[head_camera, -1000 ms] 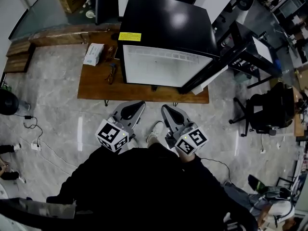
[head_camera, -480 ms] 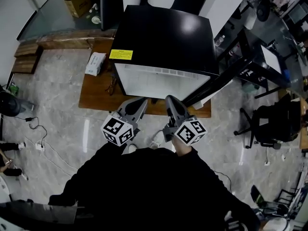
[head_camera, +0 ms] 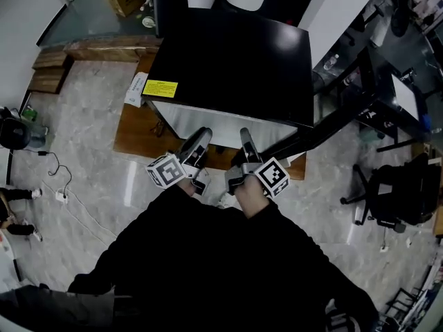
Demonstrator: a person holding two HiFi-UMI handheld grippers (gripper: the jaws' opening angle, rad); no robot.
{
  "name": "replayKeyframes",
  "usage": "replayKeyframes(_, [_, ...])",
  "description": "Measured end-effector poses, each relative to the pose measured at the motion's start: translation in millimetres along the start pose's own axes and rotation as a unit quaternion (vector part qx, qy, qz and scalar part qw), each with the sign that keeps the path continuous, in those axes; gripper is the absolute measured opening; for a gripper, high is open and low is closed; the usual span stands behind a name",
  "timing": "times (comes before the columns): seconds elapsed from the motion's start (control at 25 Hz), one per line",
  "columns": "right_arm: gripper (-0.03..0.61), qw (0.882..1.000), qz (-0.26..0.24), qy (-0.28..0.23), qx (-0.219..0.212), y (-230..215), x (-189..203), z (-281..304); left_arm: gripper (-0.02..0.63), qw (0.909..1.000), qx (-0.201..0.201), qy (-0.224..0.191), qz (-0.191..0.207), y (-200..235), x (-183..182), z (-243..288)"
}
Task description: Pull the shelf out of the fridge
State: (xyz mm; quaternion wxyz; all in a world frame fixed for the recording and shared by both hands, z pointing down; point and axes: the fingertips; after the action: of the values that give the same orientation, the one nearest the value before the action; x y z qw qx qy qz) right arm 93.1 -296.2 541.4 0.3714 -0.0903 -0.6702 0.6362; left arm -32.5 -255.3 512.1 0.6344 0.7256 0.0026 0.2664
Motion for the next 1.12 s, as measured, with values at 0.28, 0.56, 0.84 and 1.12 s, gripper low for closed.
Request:
replayKeyframes(0.28, [0.281,0.997,0.058,-0.052,0.008,-2.4,-22.1,40.5,0.241,0.9819,-0.010,-0.121,-0.146,45.6,-48.2,23.5])
replayKeyframes(0.56, [0.279,0.991,0.077,-0.109,0.017,-10.5,-41.1,73.5,0.249,0.9713,-0.001,-0.157,-0.178,70.4,-88.4,45.6])
replayKeyframes(0.84, [0.077,0.985,0.072,-0.156,0.020,-20.1,-60.5,89.0,0.229,0.9678,0.001,-0.165,-0.190,77.6,-104.2,69.4])
replayKeyframes(1.12, [0.032,0.979,0.091,-0.181,-0.009,-21.4,-64.5,90.3,0.038,0.9682,-0.002,-0.161,-0.192,78.0,-108.6,74.9])
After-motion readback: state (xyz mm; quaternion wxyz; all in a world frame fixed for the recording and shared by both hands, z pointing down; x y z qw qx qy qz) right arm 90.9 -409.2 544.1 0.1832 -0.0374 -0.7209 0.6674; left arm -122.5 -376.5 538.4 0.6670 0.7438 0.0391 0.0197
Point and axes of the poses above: the fingertips, and each gripper's own axes: z forward along the fingers, y to its left, x out of its underside, and after that the axes turned 9 degrees about -z, right-handed
